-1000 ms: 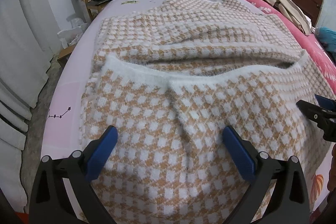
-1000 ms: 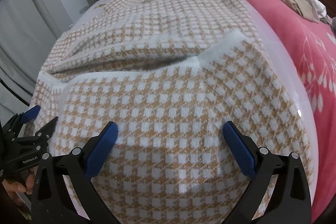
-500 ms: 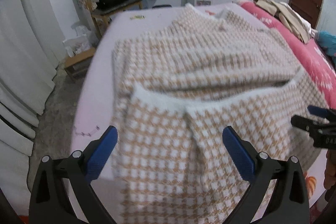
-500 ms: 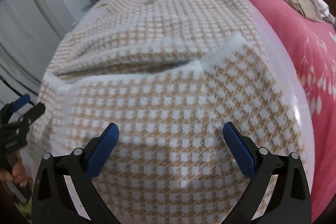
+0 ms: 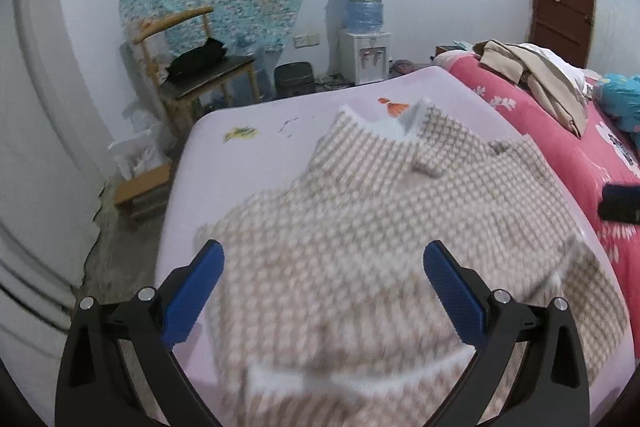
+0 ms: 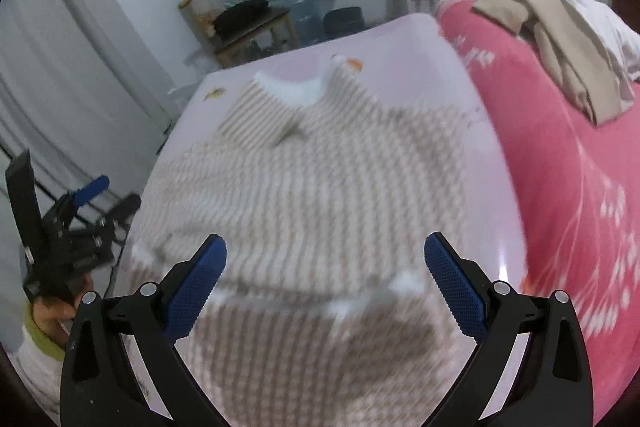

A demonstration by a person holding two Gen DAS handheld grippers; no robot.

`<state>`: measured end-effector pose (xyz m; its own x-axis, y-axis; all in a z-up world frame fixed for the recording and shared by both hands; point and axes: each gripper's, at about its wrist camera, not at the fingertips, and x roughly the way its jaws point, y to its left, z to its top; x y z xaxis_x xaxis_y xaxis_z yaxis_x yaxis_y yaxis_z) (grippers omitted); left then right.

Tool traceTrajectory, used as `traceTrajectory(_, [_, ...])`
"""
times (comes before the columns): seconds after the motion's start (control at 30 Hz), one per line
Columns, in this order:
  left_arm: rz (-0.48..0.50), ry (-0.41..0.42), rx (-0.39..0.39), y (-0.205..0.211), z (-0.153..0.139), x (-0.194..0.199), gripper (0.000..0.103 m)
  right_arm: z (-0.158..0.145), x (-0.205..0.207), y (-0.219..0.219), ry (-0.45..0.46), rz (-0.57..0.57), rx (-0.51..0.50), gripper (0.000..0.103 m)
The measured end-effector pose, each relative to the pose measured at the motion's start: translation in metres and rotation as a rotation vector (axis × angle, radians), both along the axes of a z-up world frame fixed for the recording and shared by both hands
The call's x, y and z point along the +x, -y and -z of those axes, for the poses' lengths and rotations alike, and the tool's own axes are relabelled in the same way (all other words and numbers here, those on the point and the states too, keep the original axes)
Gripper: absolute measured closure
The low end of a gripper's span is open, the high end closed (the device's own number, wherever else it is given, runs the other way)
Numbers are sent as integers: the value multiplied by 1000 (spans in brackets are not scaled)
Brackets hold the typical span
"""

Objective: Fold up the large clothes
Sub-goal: 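Grasp the coat's edge with the right tool and lift it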

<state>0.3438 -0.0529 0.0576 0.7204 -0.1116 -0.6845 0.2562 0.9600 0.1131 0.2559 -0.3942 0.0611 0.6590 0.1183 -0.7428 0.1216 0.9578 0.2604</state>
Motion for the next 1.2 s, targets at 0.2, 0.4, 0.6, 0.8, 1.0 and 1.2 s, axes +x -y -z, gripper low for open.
traceTrajectory(0.2, [9, -37, -2, 29, 18, 58, 4, -8, 69, 19, -21, -12, 43, 8])
traceTrajectory(0.4, [-24, -109, 32, 41, 50, 98, 4, 0, 147, 35, -71, -20, 123, 8])
traceTrajectory(0.6, [-67, -204, 10, 38, 82, 114, 4, 16, 220, 46, -128, 21, 167, 19])
traceTrajectory(0.8, [-70, -221, -36, 32, 90, 113, 4, 45, 269, 40, -227, 23, 185, 38])
traceTrajectory(1.0, [-45, -175, -92, 21, 75, 111, 4, 54, 274, 34, -256, 32, 142, 81])
traceTrajectory(1.2, [-19, -104, -160, 8, 52, 99, 4, 31, 249, 29, -168, -50, 130, 93])
